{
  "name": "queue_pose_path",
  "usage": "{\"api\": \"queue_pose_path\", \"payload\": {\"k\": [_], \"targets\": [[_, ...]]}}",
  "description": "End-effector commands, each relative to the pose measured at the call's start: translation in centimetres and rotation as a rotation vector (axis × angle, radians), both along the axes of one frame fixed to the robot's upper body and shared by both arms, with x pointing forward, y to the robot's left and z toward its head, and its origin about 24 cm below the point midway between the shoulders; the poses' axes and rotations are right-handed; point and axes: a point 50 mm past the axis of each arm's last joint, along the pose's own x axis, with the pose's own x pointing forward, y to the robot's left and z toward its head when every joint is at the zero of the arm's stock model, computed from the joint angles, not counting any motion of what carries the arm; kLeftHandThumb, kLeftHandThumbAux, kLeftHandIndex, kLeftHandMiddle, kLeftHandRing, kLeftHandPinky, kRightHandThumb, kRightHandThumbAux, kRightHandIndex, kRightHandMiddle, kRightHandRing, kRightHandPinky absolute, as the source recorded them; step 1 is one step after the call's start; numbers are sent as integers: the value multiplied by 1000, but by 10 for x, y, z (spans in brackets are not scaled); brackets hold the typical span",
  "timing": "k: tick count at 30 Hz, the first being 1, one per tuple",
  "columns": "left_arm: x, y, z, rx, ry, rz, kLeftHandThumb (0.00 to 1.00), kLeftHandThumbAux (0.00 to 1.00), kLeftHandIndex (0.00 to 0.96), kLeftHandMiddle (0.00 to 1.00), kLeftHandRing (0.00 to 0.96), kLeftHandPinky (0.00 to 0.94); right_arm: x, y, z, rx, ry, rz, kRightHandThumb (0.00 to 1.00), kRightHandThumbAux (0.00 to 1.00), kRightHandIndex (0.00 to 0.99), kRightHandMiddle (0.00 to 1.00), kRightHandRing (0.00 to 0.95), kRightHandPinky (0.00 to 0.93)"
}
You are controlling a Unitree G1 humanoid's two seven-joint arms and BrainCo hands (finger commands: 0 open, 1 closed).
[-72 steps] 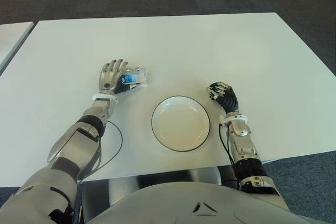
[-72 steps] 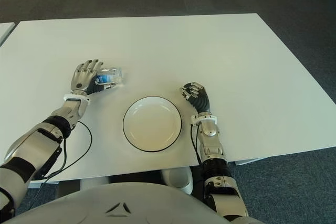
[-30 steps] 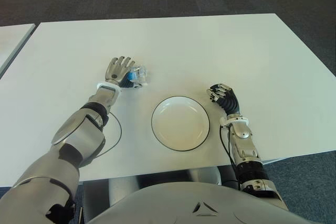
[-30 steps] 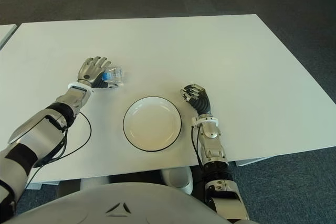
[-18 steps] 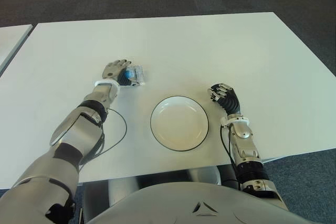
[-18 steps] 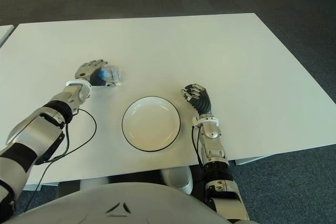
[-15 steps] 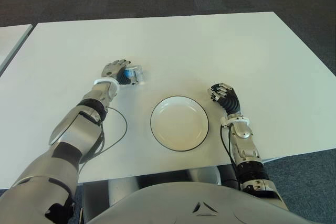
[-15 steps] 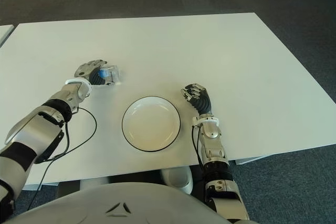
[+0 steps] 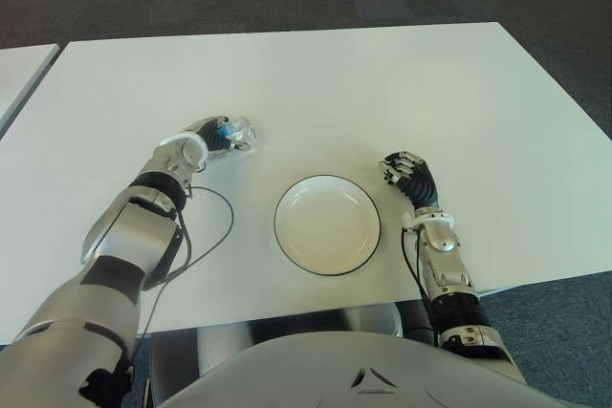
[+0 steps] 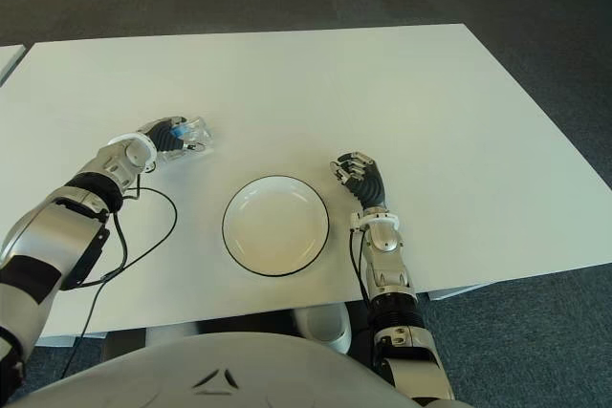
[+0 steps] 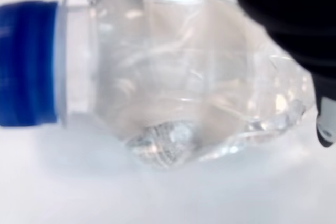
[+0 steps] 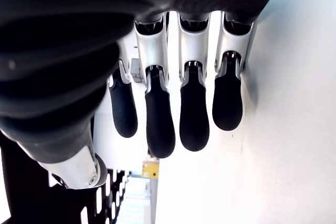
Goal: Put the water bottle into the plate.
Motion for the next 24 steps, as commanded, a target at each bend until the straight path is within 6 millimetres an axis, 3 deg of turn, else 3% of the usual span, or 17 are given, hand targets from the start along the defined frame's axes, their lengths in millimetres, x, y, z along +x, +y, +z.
{"api": "queue_pose_path", "payload": {"k": [1, 24], "targets": [[-28, 8, -33, -19, 169, 48, 512, 469, 0, 0, 0, 64, -5, -2, -11, 10, 66, -5, 708, 730, 434, 608, 615, 624], [-25, 11, -29, -37, 104, 86, 480, 543, 9, 6, 16, 77, -3, -1, -11, 9, 51, -14, 707, 730, 433, 606, 611, 612]]}}
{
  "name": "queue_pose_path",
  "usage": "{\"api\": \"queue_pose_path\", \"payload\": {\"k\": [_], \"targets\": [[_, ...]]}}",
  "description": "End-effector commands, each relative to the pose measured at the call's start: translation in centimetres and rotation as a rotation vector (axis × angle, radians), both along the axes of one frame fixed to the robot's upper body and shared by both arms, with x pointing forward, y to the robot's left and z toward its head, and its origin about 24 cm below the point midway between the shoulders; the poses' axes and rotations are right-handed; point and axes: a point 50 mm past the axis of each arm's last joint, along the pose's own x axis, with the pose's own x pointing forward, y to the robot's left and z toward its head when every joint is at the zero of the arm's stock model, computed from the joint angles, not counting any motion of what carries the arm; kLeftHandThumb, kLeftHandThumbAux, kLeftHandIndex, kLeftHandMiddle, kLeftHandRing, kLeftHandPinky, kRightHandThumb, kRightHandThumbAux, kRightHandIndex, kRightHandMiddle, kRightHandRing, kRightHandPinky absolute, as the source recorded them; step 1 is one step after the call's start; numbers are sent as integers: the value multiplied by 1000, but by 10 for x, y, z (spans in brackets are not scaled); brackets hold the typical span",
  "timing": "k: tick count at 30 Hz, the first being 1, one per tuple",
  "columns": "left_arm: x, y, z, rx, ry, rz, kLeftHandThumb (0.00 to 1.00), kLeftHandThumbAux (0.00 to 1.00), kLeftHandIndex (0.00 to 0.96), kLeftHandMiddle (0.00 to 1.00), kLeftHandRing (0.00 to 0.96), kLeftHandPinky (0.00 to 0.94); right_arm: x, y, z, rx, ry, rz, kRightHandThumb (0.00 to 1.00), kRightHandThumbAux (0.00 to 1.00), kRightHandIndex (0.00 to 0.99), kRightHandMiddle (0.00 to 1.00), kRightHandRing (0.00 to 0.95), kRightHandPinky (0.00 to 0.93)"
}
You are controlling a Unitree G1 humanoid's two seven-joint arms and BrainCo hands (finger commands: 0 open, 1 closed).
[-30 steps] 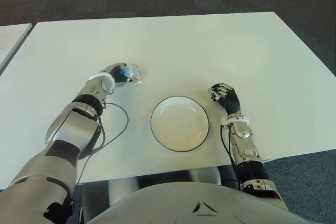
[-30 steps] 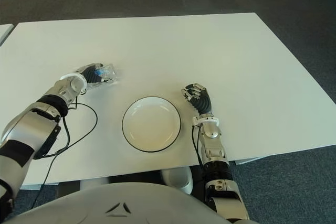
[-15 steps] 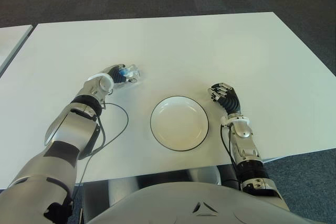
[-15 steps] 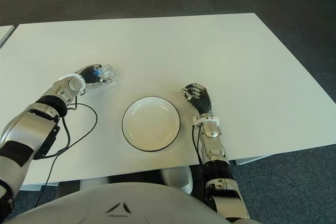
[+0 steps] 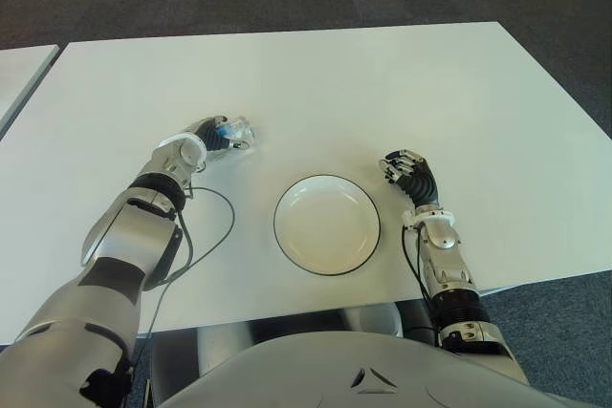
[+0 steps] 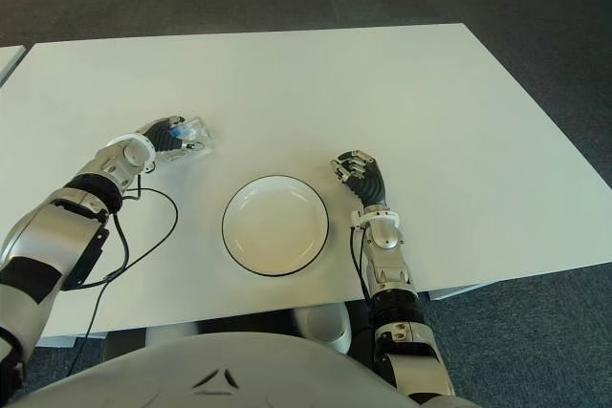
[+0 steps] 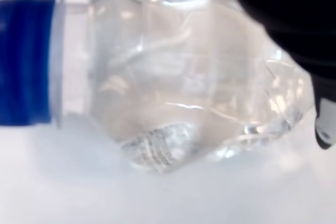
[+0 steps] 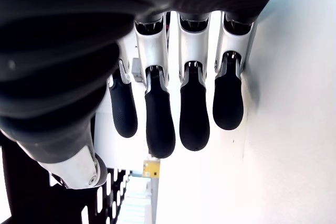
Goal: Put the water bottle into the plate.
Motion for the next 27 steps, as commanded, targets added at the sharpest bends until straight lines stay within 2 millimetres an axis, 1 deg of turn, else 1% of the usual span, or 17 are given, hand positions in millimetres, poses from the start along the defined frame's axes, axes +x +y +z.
{"api": "queue_pose_path", "payload": {"k": [1, 2, 5, 6, 8, 9, 10, 11, 12, 13, 14, 15, 17, 18, 20, 23, 27], "targets": [[-24, 9, -29, 3, 117, 46, 479, 549, 19, 13, 23, 87, -6, 0, -11, 11, 51, -15, 707, 730, 433, 603, 609, 610], [-25, 9, -29, 0, 107, 50, 479, 553, 26, 17, 28, 93, -6, 0, -11, 10, 50, -15, 707, 730, 433, 601, 608, 609], [-25, 11, -28, -10, 89, 60, 496, 557, 87, 93, 109, 191, -6, 0, -11, 9, 48, -16, 707, 730, 433, 603, 611, 620], [-25, 12, -28, -19, 78, 73, 517, 559, 159, 131, 143, 227, -6, 0, -11, 7, 49, -16, 707, 730, 433, 602, 611, 619], [-26, 14, -28, -30, 59, 95, 548, 562, 250, 181, 190, 274, -6, 1, -11, 4, 50, -17, 707, 730, 433, 600, 610, 618], [-26, 15, -28, -33, 53, 102, 608, 609, 314, 242, 247, 320, -6, 1, -11, 4, 50, -18, 707, 730, 433, 600, 611, 618], [-26, 15, -28, -31, 44, 109, 629, 626, 337, 264, 267, 337, -6, 1, -11, 3, 50, -18, 707, 730, 433, 600, 611, 618], [-26, 16, -28, -29, 38, 113, 706, 639, 379, 335, 367, 409, -6, 1, -11, 3, 50, -18, 707, 730, 433, 602, 613, 620], [-26, 16, -28, -20, 29, 115, 734, 643, 394, 360, 403, 434, -6, 1, -11, 3, 49, -18, 707, 730, 433, 603, 614, 620], [-26, 17, -27, -13, 24, 116, 774, 650, 401, 420, 505, 517, -6, 1, -11, 4, 49, -17, 707, 730, 433, 605, 616, 622], [-26, 17, -27, -4, 18, 116, 800, 654, 404, 458, 571, 571, -6, 1, -11, 4, 48, -18, 707, 730, 434, 607, 618, 624], [-26, 17, -27, 2, 15, 115, 809, 656, 406, 470, 598, 598, -6, 1, -11, 4, 48, -18, 707, 730, 434, 607, 618, 624], [-25, 17, -26, 19, 6, 120, 832, 661, 407, 499, 675, 687, -6, 1, -11, 3, 48, -19, 707, 731, 434, 609, 620, 625], [-25, 17, -26, 25, 0, 130, 835, 662, 406, 504, 689, 705, -6, 1, -11, 2, 47, -19, 707, 731, 434, 610, 620, 624], [-24, 17, -25, 25, -9, 152, 843, 666, 401, 517, 742, 772, -6, 1, -11, 2, 46, -18, 707, 731, 434, 612, 621, 625], [-24, 18, -25, 14, -16, 179, 848, 667, 399, 529, 787, 820, -6, 1, -11, 2, 44, -18, 707, 731, 434, 615, 621, 623], [-23, 17, -24, 3, -22, 197, 851, 668, 398, 539, 822, 849, -5, 2, -11, 2, 40, -19, 707, 731, 434, 616, 621, 625]]}}
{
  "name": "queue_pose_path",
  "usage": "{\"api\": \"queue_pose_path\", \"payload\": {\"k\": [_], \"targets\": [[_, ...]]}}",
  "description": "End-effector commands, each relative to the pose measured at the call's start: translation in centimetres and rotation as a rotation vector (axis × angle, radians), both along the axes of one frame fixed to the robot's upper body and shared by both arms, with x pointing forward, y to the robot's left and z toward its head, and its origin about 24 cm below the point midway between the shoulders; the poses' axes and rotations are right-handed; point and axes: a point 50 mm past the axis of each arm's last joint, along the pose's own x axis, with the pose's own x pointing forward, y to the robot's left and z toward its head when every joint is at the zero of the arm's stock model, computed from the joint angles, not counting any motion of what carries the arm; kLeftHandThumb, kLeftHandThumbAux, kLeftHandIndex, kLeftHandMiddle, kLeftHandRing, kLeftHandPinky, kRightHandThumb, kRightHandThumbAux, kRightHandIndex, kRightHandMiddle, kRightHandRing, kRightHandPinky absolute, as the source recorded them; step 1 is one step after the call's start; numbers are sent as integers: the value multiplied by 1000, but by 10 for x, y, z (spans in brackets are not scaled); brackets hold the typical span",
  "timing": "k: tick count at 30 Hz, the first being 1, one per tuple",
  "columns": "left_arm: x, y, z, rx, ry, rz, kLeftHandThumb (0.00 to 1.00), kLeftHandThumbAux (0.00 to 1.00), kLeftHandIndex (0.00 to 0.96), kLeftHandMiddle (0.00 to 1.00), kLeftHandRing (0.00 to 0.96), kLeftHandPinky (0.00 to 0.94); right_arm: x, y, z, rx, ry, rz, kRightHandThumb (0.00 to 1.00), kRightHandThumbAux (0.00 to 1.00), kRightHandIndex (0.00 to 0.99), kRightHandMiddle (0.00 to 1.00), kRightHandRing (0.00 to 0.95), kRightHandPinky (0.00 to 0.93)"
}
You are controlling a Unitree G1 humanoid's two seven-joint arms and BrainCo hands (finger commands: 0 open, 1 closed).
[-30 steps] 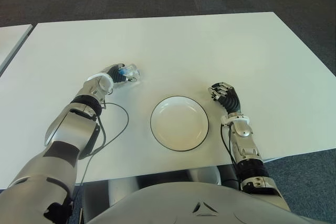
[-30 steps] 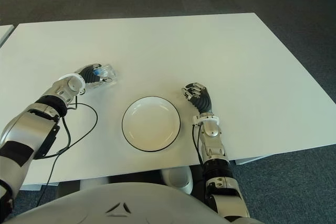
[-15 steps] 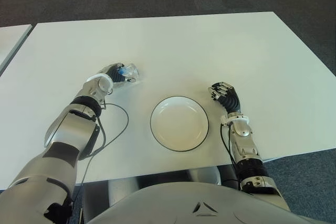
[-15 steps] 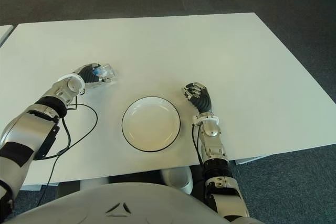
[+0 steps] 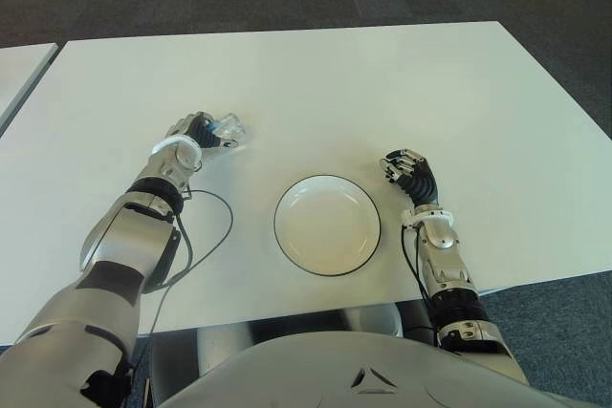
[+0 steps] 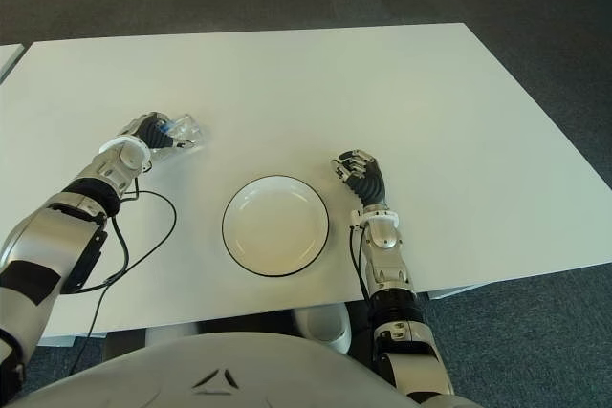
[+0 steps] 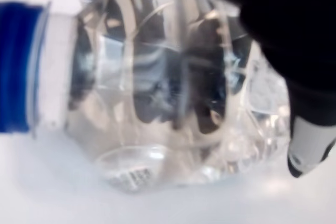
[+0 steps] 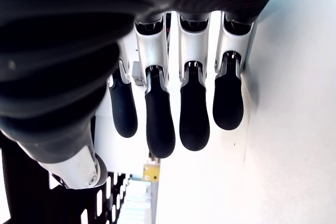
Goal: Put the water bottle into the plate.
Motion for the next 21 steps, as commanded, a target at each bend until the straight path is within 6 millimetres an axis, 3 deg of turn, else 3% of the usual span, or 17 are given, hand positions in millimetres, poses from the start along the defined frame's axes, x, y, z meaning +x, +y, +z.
{"api": "queue_pose_path", "payload": {"k": [1, 21], "targets": [[-21, 6, -26, -11, 118, 63, 851, 668, 398, 540, 826, 851, -6, 1, -11, 6, 55, -7, 707, 731, 434, 616, 621, 624], [-9, -6, -16, -34, 78, 5, 853, 669, 397, 539, 855, 849, -6, 2, -9, 32, 36, -5, 707, 731, 433, 610, 615, 619]]}}
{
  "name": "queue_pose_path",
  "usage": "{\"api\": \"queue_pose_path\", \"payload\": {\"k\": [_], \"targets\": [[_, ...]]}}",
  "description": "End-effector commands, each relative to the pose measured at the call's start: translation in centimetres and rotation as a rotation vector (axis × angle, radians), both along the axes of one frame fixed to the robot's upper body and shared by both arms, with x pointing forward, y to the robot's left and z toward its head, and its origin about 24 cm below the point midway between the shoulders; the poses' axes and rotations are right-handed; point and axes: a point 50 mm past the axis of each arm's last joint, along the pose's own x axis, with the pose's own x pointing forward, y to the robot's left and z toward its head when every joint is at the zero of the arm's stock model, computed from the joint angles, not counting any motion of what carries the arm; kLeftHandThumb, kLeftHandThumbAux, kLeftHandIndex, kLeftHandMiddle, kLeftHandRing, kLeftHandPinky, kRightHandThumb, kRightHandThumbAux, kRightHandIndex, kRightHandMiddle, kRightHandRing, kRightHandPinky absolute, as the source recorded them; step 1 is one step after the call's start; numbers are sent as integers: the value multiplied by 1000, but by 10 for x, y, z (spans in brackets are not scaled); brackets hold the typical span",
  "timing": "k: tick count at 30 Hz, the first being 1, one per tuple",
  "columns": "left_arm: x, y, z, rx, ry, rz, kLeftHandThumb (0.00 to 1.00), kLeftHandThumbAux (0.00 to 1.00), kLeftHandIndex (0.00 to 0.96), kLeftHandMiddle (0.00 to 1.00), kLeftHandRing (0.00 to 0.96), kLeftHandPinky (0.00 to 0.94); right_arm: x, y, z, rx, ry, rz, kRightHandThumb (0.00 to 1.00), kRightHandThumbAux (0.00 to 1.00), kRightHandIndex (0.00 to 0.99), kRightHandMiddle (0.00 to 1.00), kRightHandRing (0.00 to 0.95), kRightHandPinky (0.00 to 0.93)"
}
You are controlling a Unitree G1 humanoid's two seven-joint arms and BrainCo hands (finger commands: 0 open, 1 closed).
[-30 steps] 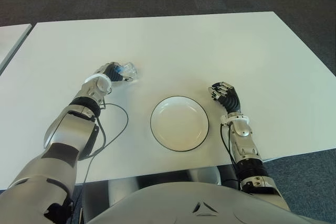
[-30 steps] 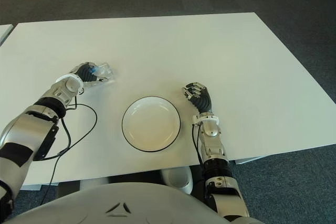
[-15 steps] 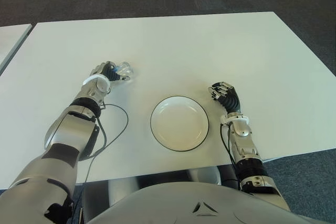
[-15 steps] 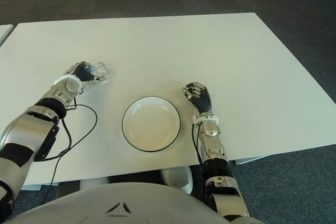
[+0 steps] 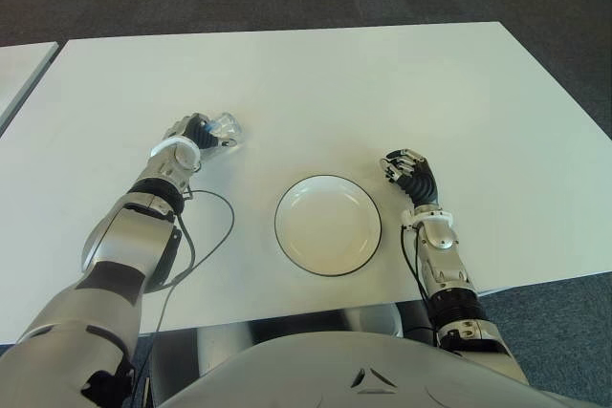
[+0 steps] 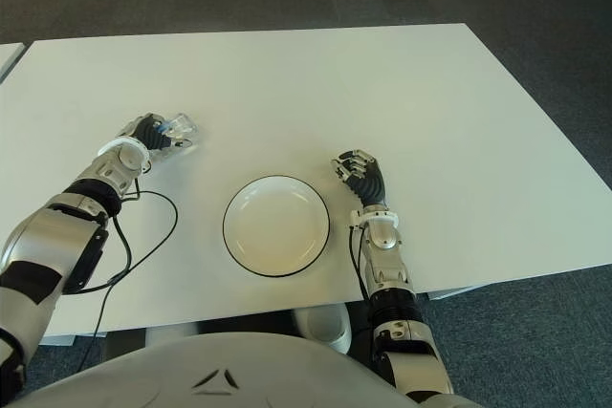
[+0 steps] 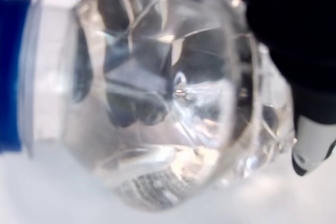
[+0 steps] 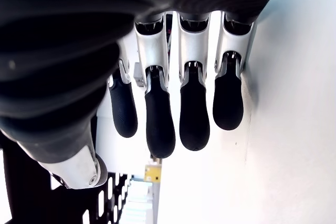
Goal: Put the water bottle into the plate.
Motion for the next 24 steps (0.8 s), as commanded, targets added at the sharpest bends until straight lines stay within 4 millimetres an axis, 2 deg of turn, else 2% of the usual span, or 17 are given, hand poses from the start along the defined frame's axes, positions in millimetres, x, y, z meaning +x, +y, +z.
{"api": "queue_pose_path", "payload": {"k": [1, 9, 15, 24], "targets": [[-7, -8, -14, -14, 64, -31, 853, 669, 397, 539, 855, 848, -6, 2, -7, 21, 48, -5, 707, 731, 433, 610, 615, 620], [1, -21, -6, -3, -4, -109, 853, 668, 397, 539, 855, 839, -6, 3, -6, 11, 56, -2, 707, 730, 433, 606, 610, 609], [17, -40, 19, 31, -125, -234, 854, 668, 398, 539, 856, 831, -5, 3, -6, 12, 70, -1, 707, 730, 433, 598, 599, 596], [27, -48, 45, 44, -232, -325, 854, 668, 399, 539, 860, 837, -3, 2, -6, -1, 76, -3, 707, 731, 433, 590, 587, 582]]}}
